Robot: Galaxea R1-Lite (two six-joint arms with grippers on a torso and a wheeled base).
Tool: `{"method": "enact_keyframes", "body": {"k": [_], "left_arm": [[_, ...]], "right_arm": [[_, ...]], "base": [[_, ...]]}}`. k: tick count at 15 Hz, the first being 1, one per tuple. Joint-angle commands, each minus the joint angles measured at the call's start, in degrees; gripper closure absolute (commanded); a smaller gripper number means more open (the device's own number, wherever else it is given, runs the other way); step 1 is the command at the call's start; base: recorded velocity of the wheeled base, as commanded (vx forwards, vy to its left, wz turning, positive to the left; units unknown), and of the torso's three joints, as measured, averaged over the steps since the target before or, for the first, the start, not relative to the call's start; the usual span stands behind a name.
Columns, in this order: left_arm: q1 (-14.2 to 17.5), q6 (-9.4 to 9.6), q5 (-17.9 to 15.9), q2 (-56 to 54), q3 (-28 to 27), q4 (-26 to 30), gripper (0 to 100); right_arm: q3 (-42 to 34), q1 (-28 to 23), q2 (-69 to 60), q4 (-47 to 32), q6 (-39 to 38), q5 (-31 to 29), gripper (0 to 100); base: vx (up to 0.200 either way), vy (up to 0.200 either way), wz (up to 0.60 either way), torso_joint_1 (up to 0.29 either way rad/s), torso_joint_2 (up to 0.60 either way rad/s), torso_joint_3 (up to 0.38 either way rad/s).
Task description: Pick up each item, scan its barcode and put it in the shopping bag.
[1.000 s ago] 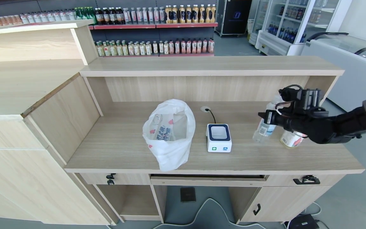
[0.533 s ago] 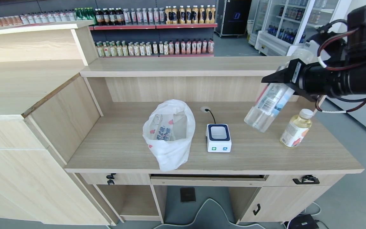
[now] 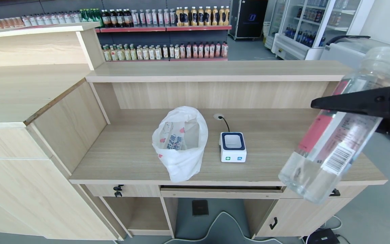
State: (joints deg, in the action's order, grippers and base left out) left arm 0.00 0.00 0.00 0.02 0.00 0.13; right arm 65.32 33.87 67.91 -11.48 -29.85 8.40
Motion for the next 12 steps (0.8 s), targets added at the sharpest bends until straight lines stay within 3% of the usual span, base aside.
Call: {"method": "enact_keyframes", "body": {"k": [1, 12], "left_arm": [[0.00, 0.00, 0.00, -0.02, 0.00, -0.05, 0], [0.00, 0.00, 0.00, -0.02, 0.00, -0.05, 0]], "right_arm": [[-1.77, 1.73, -4.63, 0.32, 0.15, 0.48, 100], [-4.76, 3.49, -5.07, 1.73, 0.76, 0.74, 100]], "base": [[0.000, 0.000, 0.00, 0.000, 0.00, 0.000], [0.000, 0.000, 0.00, 0.000, 0.00, 0.000]]}}
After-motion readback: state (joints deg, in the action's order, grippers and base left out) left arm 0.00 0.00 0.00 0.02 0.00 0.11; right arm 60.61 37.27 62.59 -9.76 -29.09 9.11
